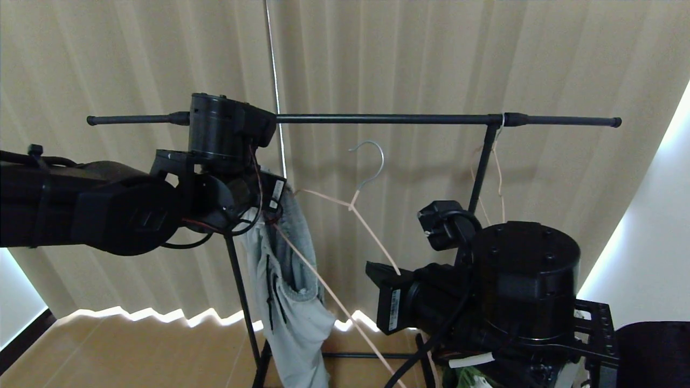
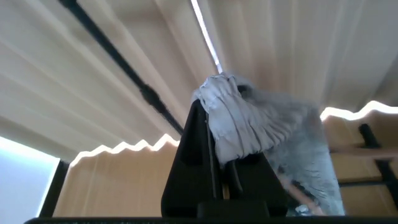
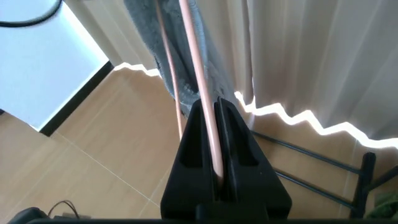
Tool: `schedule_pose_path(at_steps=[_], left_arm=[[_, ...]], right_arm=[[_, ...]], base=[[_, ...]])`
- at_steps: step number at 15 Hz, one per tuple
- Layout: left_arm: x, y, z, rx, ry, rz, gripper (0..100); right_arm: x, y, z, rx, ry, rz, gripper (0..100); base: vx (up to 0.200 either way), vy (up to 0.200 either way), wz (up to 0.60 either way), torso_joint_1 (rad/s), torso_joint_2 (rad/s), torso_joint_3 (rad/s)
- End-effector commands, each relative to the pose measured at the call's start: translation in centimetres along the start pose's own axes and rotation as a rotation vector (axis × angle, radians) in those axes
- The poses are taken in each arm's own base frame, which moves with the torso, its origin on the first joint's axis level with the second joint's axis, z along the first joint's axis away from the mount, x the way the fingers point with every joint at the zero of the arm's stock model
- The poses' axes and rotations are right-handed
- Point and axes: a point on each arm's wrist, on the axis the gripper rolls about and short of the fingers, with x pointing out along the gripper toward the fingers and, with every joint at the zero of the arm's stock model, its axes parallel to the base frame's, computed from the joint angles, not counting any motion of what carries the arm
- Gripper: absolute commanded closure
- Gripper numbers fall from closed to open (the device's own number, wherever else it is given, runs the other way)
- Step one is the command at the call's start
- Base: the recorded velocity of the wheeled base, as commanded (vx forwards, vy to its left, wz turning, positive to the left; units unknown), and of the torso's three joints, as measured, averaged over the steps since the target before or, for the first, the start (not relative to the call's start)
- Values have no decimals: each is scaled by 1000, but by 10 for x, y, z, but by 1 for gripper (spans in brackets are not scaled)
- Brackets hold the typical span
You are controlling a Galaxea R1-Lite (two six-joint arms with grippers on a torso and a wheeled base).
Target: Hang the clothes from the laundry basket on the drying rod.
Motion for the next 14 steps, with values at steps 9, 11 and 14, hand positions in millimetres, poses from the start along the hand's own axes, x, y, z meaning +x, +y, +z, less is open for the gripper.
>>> schedule_pose_path(at_steps=[9,11,14], left_arm=[[-74,-28,16,69,-145,-286,100],[-82,-29,14,88,-155,-304,100],[-91,-24,8,116,-165,-363,100]], right_arm=[[4,-5,-8,-76,32,-9,100],[2,-11,-6,-88,29,-22,100],[-10,-25,8,-157,20,31,100]], base=[[0,0,0,0,0,0],[0,0,0,0,0,0],[0,0,0,0,0,0]])
